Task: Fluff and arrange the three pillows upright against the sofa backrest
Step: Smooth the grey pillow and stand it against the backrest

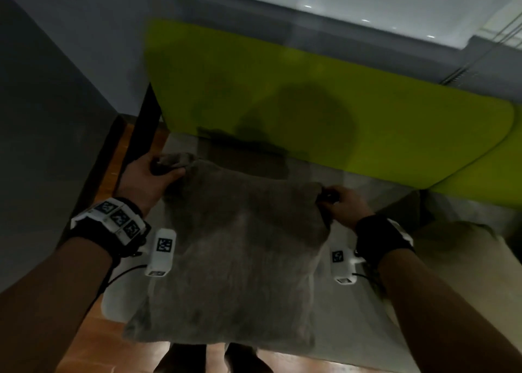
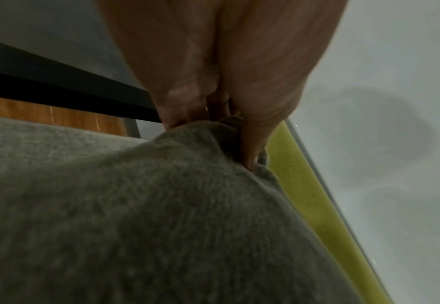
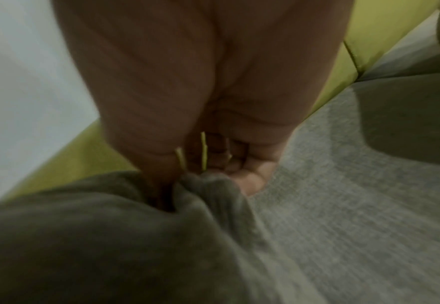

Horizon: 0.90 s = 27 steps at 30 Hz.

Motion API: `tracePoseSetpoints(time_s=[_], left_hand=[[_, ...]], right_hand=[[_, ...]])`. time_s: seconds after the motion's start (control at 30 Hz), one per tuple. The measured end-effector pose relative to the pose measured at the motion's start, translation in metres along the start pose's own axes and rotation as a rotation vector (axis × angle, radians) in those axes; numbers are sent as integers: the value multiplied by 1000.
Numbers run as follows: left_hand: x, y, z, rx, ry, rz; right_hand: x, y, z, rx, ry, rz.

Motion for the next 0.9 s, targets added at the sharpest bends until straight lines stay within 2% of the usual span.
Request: tracePoseSetpoints(time_s=[0.07,0.17,0.3,0.37,0.43,0.5,0.57,0.63,0.73,0.8,0.83,0.9], left_hand=[[-4,3,-2,102,-69,-33],[-9,4,-2,262,-168,6],[-14,-3,-5,83,-87,31],[-13,0,-1,50,-59,32],[-12,4,-1,57,-65,31],[-6,8,4,95,-69,35],[-10,7,-5,155,-138,47],[-12,2,-8,173,-234,70],[-13,-2,-9,85,-240,75],[-12,-3,-7,35,-174,93],[-10,-3,-6,86,-155,48],[-8,-3,-9,163,-147,-59]], right_hand=[[-11,0,2,-120,66,44],[-18,-3,13,-246,135,184],[-18,-2,22,-295,145,352],[-15,3,19,-530,183,281],[-10,9,19,-631,190,97],[-11,10,21,-476,143,47],[-16,5,23,-363,161,129],[-18,2,19,-357,192,192],[-15,3,15,-194,71,317],[-10,6,10,-151,-27,245],[-9,8,9,-104,-28,144],[-9,9,7,150,-8,24]])
Point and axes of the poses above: each hand's wrist, its own x-axis away from the middle knuckle, its own y-axis out of the palm, z = x × y, the point moved 1 cm from there along -x, towards the middle knuckle, and after that the axes turned 5 degrees about y, right-handed, at the moved point
